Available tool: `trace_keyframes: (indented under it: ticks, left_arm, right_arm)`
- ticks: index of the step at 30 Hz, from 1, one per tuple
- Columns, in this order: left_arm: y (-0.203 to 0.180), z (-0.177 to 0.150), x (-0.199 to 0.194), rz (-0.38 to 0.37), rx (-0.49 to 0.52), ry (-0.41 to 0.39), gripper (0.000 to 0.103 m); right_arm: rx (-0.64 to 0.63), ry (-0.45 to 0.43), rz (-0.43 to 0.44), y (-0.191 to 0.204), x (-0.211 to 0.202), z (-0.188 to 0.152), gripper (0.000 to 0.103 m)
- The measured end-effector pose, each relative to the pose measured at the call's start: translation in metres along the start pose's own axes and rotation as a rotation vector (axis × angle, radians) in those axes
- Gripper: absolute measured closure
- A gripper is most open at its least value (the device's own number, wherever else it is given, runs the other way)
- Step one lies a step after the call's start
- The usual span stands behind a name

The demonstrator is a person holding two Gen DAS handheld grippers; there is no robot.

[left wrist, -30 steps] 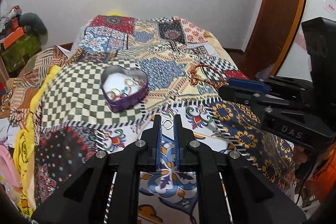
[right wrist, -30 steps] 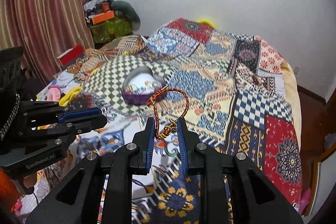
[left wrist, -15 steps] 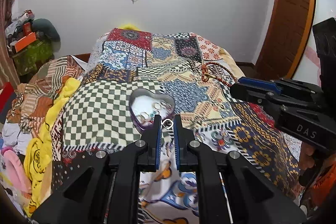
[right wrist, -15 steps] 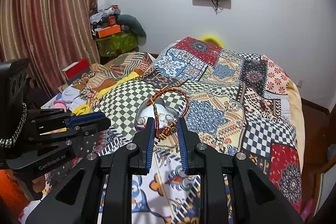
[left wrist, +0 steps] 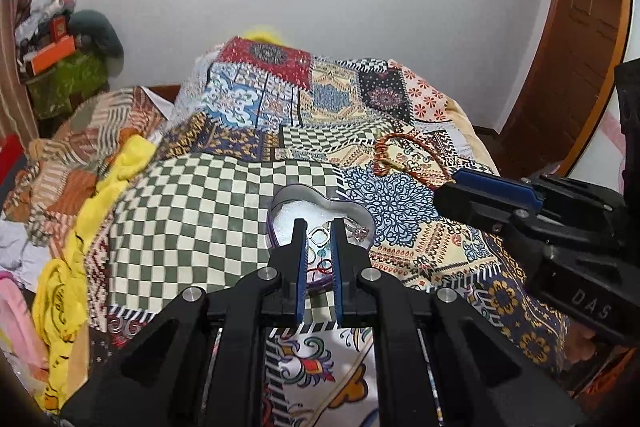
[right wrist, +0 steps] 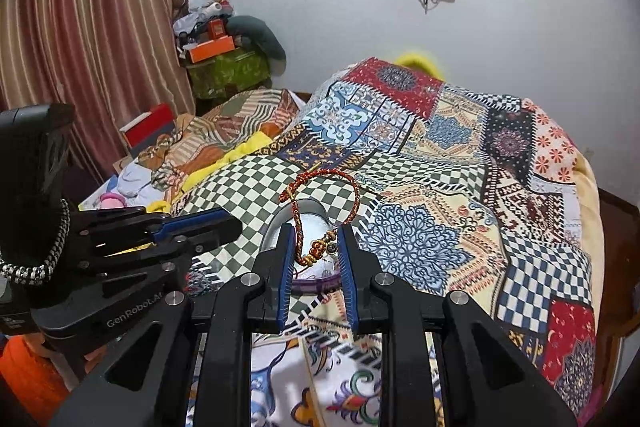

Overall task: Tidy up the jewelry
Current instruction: 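Carry the ring in the left tool while the right tool carries the bracelet into the tin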

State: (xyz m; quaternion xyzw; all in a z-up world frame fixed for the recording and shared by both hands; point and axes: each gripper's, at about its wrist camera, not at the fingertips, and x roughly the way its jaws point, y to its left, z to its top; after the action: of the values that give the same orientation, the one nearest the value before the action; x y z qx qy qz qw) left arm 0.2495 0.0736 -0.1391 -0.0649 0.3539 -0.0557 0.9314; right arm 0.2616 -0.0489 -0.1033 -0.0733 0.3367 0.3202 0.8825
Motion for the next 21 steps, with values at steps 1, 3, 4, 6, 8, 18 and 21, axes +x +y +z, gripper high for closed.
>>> trace_keyframes:
  ticks: [1,3,4,6,8,18,21]
  left_arm:
    - [0.001,0.000,0.005,0.004,-0.001,0.007,0.094]
    - [0.002,0.001,0.013,0.008,-0.001,0.019,0.094]
    - [0.003,0.001,0.018,0.009,-0.001,0.026,0.094]
    - [0.004,0.002,0.025,0.004,-0.005,0.038,0.094]
    - [0.005,0.003,0.035,0.001,-0.002,0.057,0.094]
    - [0.008,0.011,0.066,-0.001,0.014,0.131,0.094]
    - [0.011,0.011,0.071,-0.006,0.005,0.148,0.094]
  right_arm:
    - [-0.007,0.012,0.000,0.000,0.005,0.000,0.084]
    - [-0.019,0.037,-0.001,-0.002,0.015,-0.001,0.084]
    - [-0.025,0.047,-0.001,-0.002,0.019,-0.001,0.084]
    - [-0.041,0.071,-0.006,-0.003,0.029,-0.002,0.084]
    - [-0.054,0.095,-0.006,-0.004,0.038,-0.004,0.084]
    - [-0.078,0.173,0.019,-0.009,0.067,-0.007,0.084]
    - [-0.070,0.195,0.032,-0.014,0.075,-0.007,0.084]
